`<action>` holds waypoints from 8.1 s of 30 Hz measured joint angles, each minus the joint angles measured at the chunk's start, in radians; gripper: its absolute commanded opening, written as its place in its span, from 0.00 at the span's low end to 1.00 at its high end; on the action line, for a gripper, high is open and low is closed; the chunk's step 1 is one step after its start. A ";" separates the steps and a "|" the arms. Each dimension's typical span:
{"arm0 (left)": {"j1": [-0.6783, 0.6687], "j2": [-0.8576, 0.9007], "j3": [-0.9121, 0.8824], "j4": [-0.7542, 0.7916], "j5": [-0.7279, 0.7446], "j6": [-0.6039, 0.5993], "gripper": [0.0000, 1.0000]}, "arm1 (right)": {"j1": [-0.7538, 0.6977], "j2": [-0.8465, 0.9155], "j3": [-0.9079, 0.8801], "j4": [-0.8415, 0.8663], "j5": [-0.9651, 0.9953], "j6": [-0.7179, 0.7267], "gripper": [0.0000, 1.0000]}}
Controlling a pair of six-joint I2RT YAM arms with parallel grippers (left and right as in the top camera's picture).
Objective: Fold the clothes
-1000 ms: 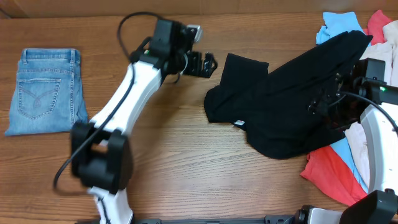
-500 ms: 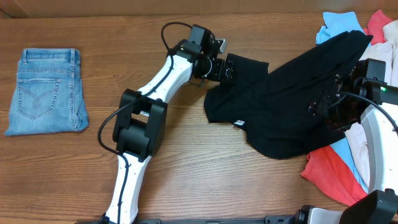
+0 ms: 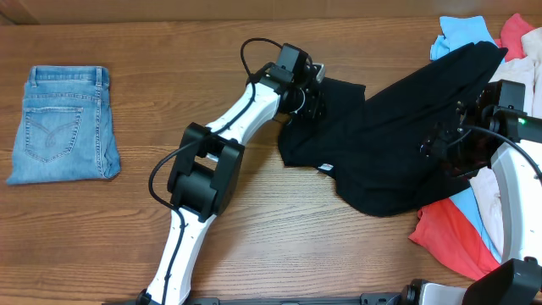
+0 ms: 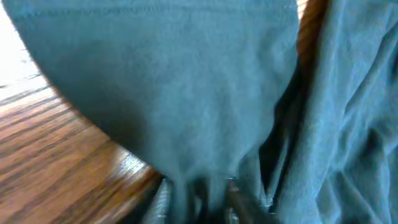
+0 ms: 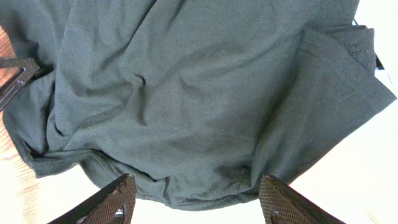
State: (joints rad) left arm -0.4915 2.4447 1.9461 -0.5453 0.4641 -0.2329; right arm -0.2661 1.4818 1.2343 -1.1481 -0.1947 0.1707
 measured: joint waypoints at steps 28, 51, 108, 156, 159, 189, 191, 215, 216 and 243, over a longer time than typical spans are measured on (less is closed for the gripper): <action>0.389 0.000 0.501 -0.243 -0.362 0.023 0.58 | 0.000 0.000 0.000 -0.001 0.000 -0.011 0.68; 0.210 0.000 0.563 -0.858 -0.169 0.073 0.97 | 0.000 0.000 0.000 0.000 0.001 -0.014 0.68; -0.294 -0.201 0.130 -1.070 -0.635 0.083 0.04 | -0.057 0.000 0.000 0.004 0.108 0.037 0.73; 0.191 -0.879 -0.678 -0.657 -0.719 -0.064 0.09 | 0.113 0.412 0.001 0.206 -0.070 -0.068 0.72; 0.191 -0.879 -0.678 -0.657 -0.719 -0.064 0.09 | 0.138 0.445 0.001 0.214 -0.079 -0.075 0.61; 0.192 -0.879 -0.679 -0.646 -0.720 -0.064 0.09 | 0.169 0.359 0.403 -0.122 -0.048 -0.098 0.42; 0.192 -0.879 -0.679 -0.648 -0.720 -0.064 0.10 | 0.169 0.368 0.400 -0.128 -0.041 -0.095 0.43; 0.192 -0.879 -0.679 -0.647 -0.723 -0.064 0.18 | 0.169 0.382 -0.063 -0.056 0.027 -0.074 0.50; 0.192 -0.879 -0.680 -0.650 -0.723 -0.064 0.18 | 0.169 0.382 -0.073 -0.048 0.027 -0.074 0.50; 0.237 -0.878 -0.858 -0.469 -0.568 -0.403 0.63 | 0.169 0.382 -0.084 0.049 -0.037 -0.070 0.53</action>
State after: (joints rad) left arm -0.2546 1.5669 1.0878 -1.0145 -0.1043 -0.6361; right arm -0.0967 1.8637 1.1500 -1.0988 -0.2321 0.1009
